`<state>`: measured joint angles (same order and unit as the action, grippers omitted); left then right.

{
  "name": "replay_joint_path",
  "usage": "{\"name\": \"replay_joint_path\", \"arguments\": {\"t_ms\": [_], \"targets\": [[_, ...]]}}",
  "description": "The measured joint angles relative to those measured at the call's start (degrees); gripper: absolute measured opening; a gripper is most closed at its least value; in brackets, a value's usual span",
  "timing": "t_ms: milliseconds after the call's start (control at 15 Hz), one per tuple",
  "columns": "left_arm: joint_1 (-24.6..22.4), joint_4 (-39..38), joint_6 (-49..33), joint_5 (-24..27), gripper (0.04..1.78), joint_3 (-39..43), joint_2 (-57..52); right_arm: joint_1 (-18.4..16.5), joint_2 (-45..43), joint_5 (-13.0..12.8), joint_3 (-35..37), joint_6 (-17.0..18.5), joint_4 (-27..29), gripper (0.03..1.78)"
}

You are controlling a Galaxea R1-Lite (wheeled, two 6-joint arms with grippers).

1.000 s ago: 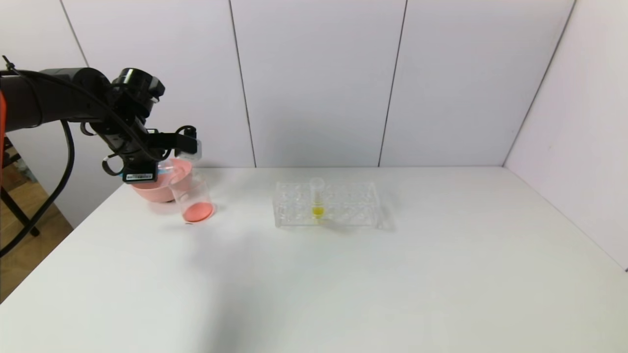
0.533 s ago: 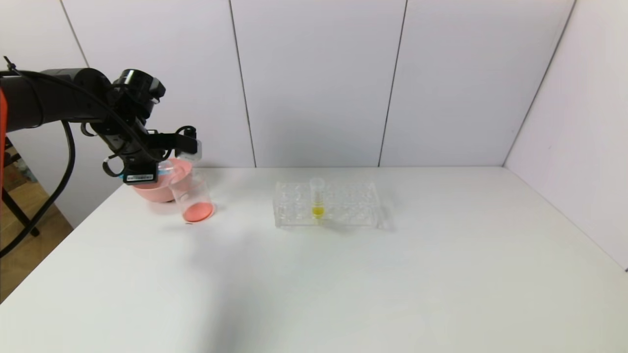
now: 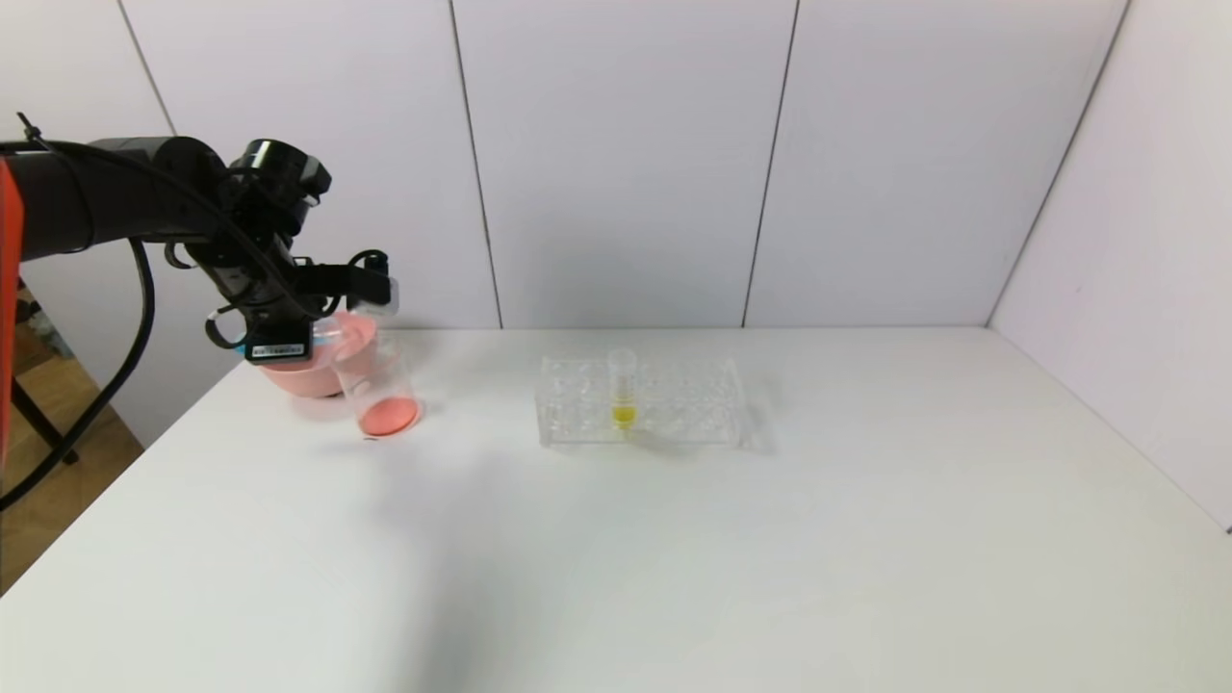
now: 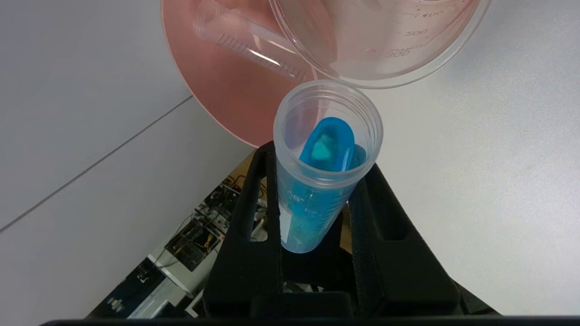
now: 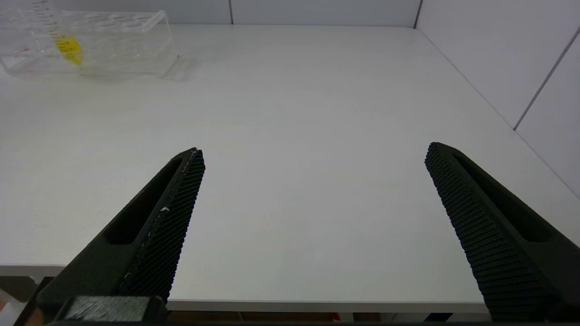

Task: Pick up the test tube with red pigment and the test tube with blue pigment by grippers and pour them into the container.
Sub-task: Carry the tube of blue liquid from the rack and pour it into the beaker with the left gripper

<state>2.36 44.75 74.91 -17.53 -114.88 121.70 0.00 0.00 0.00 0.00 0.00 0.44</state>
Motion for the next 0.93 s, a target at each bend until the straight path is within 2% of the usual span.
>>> {"name": "replay_joint_path", "arguments": {"t_ms": [400,933], "targets": [[0.5,-0.2,0.1,-4.4,0.44,0.0,0.5,0.0,0.0,0.0,0.0,0.0,0.0,1.77],[1.0,-0.9,0.1,-7.4,0.44,0.0,1.5,0.0,0.0,0.0,0.0,0.0,0.0,1.77]]}}
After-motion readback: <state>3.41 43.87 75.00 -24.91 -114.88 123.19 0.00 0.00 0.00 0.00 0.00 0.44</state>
